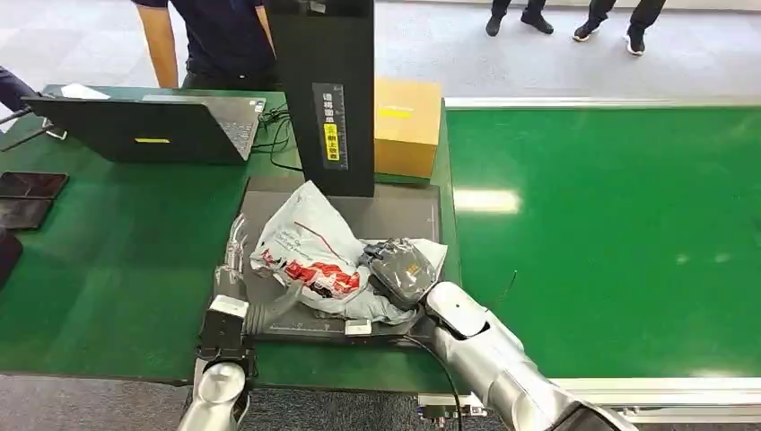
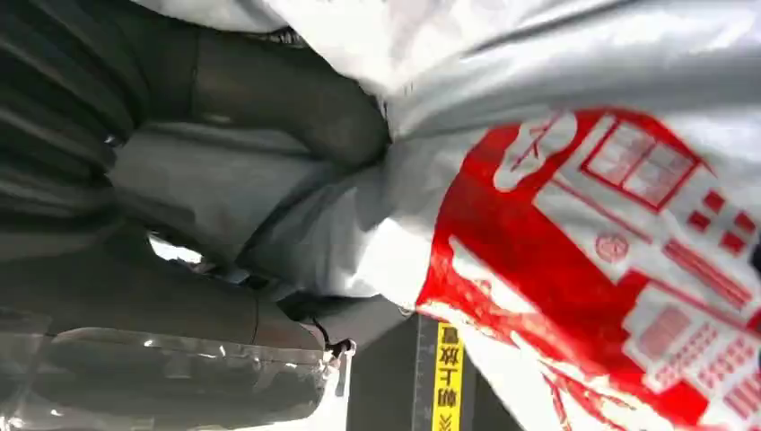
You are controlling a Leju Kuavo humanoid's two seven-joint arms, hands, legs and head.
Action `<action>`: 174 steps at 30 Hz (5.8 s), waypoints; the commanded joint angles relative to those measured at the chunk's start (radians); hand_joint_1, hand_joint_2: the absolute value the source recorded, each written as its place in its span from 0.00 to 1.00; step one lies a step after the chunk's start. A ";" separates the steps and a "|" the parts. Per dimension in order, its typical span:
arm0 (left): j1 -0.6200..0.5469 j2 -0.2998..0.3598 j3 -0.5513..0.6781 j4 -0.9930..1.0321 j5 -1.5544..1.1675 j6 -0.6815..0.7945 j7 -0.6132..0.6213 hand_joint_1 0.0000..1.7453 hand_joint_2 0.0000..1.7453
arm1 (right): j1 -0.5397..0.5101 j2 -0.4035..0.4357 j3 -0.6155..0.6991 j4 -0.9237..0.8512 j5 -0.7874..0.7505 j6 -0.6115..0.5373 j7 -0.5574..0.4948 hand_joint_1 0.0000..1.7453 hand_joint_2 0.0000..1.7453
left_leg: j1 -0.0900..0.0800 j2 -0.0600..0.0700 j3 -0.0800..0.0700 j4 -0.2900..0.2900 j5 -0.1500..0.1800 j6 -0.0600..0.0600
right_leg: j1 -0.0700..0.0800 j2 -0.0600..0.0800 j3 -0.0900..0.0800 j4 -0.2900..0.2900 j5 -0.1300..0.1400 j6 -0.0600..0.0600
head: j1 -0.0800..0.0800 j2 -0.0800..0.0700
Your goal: Moved the parcel from conveyor to table for the left to box.
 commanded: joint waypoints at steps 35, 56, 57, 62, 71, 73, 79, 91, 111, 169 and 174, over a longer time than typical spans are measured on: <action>-0.004 0.044 -0.012 0.038 0.003 0.037 0.004 0.00 1.00 | 0.180 -0.099 -0.168 -0.370 -0.700 0.101 -0.275 0.00 1.00 | 0.000 -0.003 0.002 -0.002 0.001 0.000 | 0.000 -0.003 0.003 -0.002 -0.001 -0.002 | 0.000 0.000; -0.018 0.081 -0.018 -0.022 -0.096 0.046 0.044 0.00 1.00 | 0.488 -0.078 -0.405 -0.781 -0.938 0.423 -0.297 0.00 1.00 | 0.000 -0.003 0.000 -0.001 0.000 0.000 | 0.000 -0.003 0.001 -0.001 -0.001 -0.002 | 0.000 0.000; -0.022 0.085 -0.021 -0.025 -0.114 0.045 0.048 0.00 1.00 | 0.493 -0.071 -0.413 -0.789 -0.928 0.424 -0.293 0.00 1.00 | 0.000 -0.002 -0.001 0.000 0.000 0.000 | 0.000 -0.002 -0.001 0.000 0.000 -0.001 | 0.000 0.000; -0.046 0.106 -0.055 -0.029 -0.202 0.033 0.072 0.00 1.00 | 0.506 -0.066 -0.423 -0.799 -0.904 0.409 -0.286 0.00 1.00 | 0.000 -0.002 0.001 -0.001 0.000 0.000 | 0.000 -0.002 0.001 -0.001 -0.001 -0.002 | 0.000 0.000; -0.156 0.151 -0.148 0.067 -0.389 -0.040 0.144 0.00 1.00 | 0.502 -0.062 -0.437 -0.774 -0.892 0.412 -0.291 0.00 1.00 | 0.000 -0.002 0.000 -0.001 0.000 0.000 | 0.000 -0.002 0.000 0.000 -0.001 -0.002 | 0.000 0.000; -0.181 0.158 -0.177 0.095 -0.428 -0.054 0.156 0.00 1.00 | 0.500 -0.060 -0.441 -0.772 -0.892 0.412 -0.292 0.00 1.00 | 0.000 -0.002 0.001 -0.001 0.001 0.000 | 0.000 -0.002 0.001 -0.001 0.000 -0.002 | 0.000 0.000; -0.290 0.181 -0.246 0.210 -0.494 -0.112 0.219 0.00 1.00 | 0.489 -0.059 -0.447 -0.764 -0.889 0.424 -0.294 0.00 1.00 | 0.000 -0.002 0.001 -0.002 0.001 0.000 | 0.000 -0.003 0.001 -0.001 0.000 -0.002 | 0.000 0.000; -0.550 0.209 -0.363 0.611 -0.570 -0.286 0.340 0.00 1.00 | 0.494 -0.077 -0.448 -0.751 -0.911 0.436 -0.306 0.00 1.00 | 0.000 -0.002 0.001 -0.002 0.001 0.000 | 0.000 -0.003 0.002 -0.001 0.000 -0.003 | 0.000 0.000; -0.625 0.211 -0.376 0.784 -0.543 -0.346 0.360 1.00 1.00 | 0.514 -0.071 -0.455 -0.794 -0.892 0.427 -0.284 0.00 1.00 | 0.000 0.002 0.008 -0.002 0.001 -0.002 | 0.000 0.002 0.006 0.001 0.001 -0.003 | 0.000 0.000; -0.268 0.190 0.247 0.028 -0.298 0.202 0.231 1.00 1.00 | 0.574 -0.028 -0.466 -0.844 -0.832 0.391 -0.269 0.00 1.00 | 0.000 0.003 0.001 -0.002 0.001 -0.003 | 0.001 0.002 -0.002 0.002 0.001 -0.005 | 0.000 0.000; -0.307 0.225 0.316 0.164 -0.499 0.437 0.342 1.00 1.00 | 0.589 -0.029 -0.465 -0.860 -0.829 0.377 -0.265 0.00 1.00 | 0.000 0.001 0.001 -0.002 0.002 -0.002 | 0.000 0.001 -0.001 0.002 0.000 -0.005 | 0.000 0.000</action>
